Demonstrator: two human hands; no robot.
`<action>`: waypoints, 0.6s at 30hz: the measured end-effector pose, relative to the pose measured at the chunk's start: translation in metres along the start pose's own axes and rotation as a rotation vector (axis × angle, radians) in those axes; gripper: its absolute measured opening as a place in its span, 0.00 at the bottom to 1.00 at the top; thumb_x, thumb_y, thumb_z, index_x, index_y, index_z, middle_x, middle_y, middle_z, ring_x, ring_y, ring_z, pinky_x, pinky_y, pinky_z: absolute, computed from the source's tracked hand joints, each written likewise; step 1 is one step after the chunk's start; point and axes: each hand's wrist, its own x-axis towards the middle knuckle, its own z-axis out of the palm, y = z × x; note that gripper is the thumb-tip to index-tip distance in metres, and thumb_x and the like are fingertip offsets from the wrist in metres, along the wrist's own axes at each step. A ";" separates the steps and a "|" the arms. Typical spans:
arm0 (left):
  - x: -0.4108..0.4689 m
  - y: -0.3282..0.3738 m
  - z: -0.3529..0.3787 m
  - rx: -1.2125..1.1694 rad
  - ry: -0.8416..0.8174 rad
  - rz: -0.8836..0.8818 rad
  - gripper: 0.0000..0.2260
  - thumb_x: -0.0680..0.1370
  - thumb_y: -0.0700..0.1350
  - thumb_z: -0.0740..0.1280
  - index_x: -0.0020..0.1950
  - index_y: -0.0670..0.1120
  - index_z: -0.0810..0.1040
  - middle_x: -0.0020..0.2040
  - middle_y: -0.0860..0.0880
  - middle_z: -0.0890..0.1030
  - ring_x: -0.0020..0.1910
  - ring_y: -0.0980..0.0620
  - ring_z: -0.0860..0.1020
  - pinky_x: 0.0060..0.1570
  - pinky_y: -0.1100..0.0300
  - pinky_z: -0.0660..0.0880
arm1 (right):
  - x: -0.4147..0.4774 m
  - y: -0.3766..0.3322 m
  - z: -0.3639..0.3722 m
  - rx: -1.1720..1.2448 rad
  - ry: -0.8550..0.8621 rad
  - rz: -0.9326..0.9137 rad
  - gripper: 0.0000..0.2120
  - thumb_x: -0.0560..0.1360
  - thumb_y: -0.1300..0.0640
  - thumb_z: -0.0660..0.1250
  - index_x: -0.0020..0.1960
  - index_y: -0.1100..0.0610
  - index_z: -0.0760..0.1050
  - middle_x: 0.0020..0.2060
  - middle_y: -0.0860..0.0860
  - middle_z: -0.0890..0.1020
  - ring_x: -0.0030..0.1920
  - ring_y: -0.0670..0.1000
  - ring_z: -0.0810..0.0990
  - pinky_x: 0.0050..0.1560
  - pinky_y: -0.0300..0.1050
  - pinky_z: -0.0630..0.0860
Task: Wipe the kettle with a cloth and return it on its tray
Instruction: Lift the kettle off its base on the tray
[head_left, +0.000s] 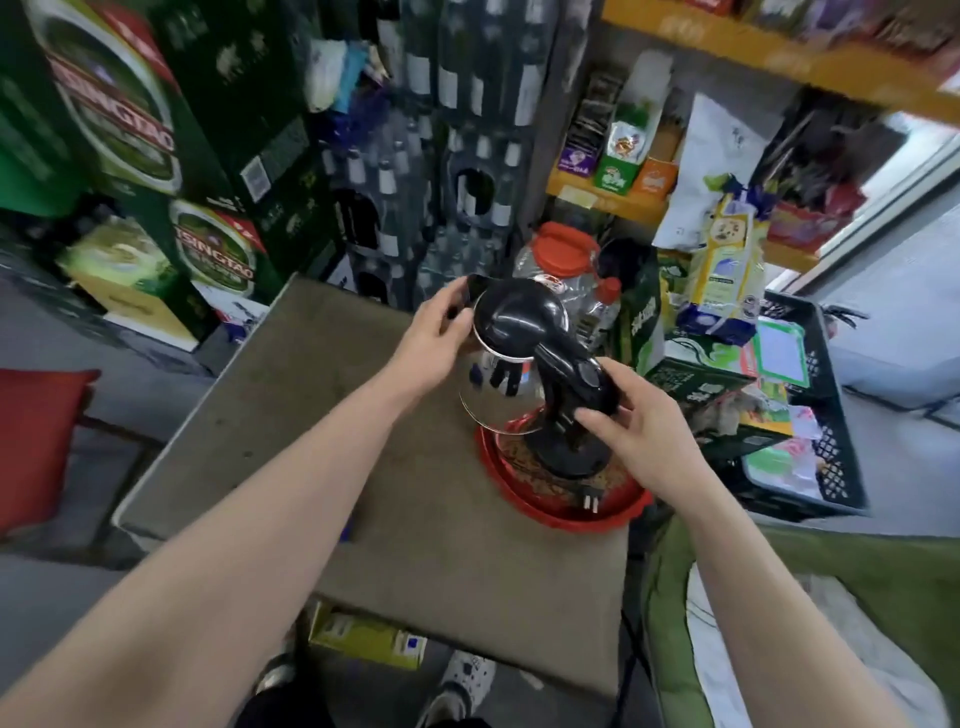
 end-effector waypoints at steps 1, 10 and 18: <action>-0.006 -0.007 -0.020 -0.043 0.009 -0.022 0.20 0.84 0.46 0.58 0.76 0.53 0.63 0.72 0.51 0.70 0.64 0.60 0.73 0.68 0.58 0.68 | 0.005 -0.012 0.015 0.006 -0.023 -0.008 0.28 0.76 0.60 0.73 0.66 0.34 0.71 0.60 0.36 0.80 0.65 0.44 0.78 0.69 0.51 0.74; -0.017 -0.096 -0.219 -0.083 0.088 -0.105 0.18 0.82 0.37 0.61 0.71 0.43 0.65 0.70 0.48 0.70 0.56 0.71 0.75 0.50 0.74 0.74 | 0.088 -0.086 0.190 -0.020 -0.083 0.037 0.28 0.72 0.69 0.74 0.69 0.52 0.75 0.60 0.45 0.80 0.63 0.48 0.79 0.68 0.39 0.72; 0.033 -0.138 -0.301 -0.038 0.046 -0.131 0.21 0.82 0.38 0.61 0.73 0.49 0.62 0.58 0.68 0.70 0.50 0.83 0.70 0.44 0.82 0.69 | 0.194 -0.104 0.275 -0.043 -0.056 0.138 0.28 0.74 0.69 0.72 0.71 0.53 0.72 0.63 0.51 0.76 0.68 0.56 0.74 0.72 0.58 0.69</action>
